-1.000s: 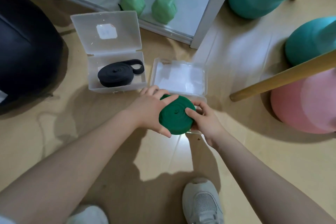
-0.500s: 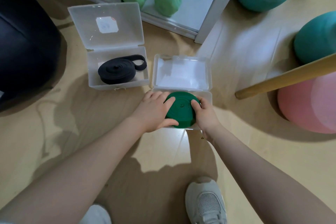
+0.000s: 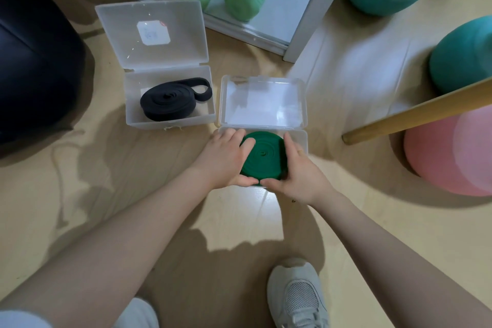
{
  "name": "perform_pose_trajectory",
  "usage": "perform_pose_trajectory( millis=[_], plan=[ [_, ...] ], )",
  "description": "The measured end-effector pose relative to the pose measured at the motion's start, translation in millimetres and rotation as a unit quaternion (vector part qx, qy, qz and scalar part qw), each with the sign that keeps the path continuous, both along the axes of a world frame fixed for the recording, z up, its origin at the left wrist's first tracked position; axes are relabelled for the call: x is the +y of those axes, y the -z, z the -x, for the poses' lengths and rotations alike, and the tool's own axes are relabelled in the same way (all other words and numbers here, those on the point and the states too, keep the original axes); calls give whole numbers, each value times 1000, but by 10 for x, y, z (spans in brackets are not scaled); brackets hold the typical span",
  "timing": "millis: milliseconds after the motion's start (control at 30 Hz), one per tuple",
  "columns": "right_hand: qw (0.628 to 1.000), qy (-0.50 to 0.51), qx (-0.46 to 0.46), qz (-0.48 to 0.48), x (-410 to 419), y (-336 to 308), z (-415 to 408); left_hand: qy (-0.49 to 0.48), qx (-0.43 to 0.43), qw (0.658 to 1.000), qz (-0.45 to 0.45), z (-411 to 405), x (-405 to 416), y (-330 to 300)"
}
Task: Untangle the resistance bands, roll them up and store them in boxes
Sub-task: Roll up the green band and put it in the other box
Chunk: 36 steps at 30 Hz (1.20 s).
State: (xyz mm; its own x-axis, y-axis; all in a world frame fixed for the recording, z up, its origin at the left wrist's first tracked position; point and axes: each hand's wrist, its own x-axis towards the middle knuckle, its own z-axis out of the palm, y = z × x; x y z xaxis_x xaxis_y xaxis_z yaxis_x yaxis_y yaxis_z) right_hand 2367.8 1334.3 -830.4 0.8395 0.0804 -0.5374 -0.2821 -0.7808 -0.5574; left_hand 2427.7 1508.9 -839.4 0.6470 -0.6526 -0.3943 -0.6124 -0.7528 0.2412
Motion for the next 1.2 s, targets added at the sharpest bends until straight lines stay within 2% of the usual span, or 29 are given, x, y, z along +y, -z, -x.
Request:
perform_pose_trajectory(
  millis=[167, 400, 600, 733, 900, 1000, 1067, 1133, 1200],
  plan=[
    [997, -60, 5, 57, -9, -51, -122, -37, 2, 999, 27, 18, -17, 34],
    [992, -100, -7, 80, 11, -32, -96, -51, -7, 998, 40, 46, -4, 96],
    [999, 1, 10, 47, 100, 24, -55, -58, 0, 998, 15, 40, -65, 67],
    [995, -2, 27, 94, 150, 31, -130, -49, 7, 999, -8, 51, -107, 67],
    [998, 23, 3, 60, 29, -124, -105, -49, 51, 997, 19, 18, 26, -12],
    [987, 109, -115, 16, -146, -187, -109, -54, 27, 996, 70, 123, 153, -55],
    [974, 175, -144, 19, -276, -145, -168, -81, 15, 991, 110, 178, 192, -99],
    [963, 250, -103, -11, -358, -93, -272, -144, 46, 982, 117, 192, 189, -132],
    [942, 322, -23, -96, -383, -53, -393, -237, 59, 959, 145, 177, 148, -138]
  ],
)
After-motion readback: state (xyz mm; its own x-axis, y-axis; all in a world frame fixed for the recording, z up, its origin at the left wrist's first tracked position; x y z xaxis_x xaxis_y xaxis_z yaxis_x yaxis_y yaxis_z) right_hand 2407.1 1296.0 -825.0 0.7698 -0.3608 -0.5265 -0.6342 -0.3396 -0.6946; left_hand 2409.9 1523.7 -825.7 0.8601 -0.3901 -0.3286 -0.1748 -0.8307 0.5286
